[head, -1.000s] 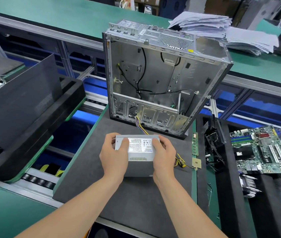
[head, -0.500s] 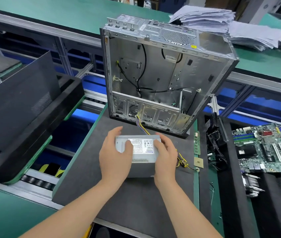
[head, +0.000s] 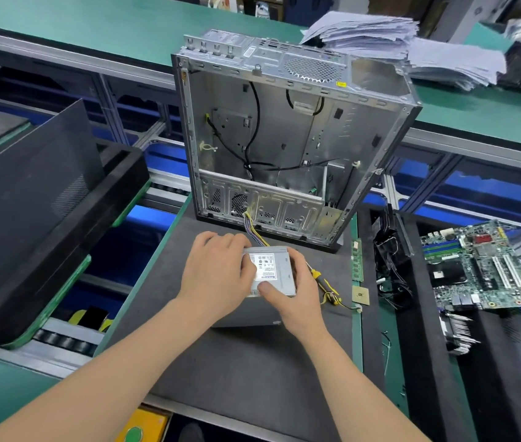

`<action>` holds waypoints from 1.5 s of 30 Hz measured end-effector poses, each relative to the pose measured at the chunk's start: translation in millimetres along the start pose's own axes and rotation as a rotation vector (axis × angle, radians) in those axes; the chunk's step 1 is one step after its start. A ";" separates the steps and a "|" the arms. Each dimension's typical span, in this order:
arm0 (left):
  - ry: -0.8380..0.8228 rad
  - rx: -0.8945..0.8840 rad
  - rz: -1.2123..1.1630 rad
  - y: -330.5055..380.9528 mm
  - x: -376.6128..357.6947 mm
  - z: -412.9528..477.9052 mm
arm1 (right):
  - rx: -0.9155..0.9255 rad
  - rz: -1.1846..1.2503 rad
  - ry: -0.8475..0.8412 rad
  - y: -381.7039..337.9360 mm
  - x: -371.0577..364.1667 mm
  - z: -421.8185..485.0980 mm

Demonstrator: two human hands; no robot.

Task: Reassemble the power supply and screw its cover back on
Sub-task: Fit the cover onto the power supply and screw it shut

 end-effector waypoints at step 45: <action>-0.689 0.139 -0.479 -55.6 1.0 10.8 | -0.085 -0.379 -0.246 -61.6 -27.2 56.5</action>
Point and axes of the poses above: each hand's wrist, its own z-axis towards the middle knuckle, its own x-axis out of the back of the hand, y = z × x, the point moved 5 cm from there along z, towards the middle knuckle
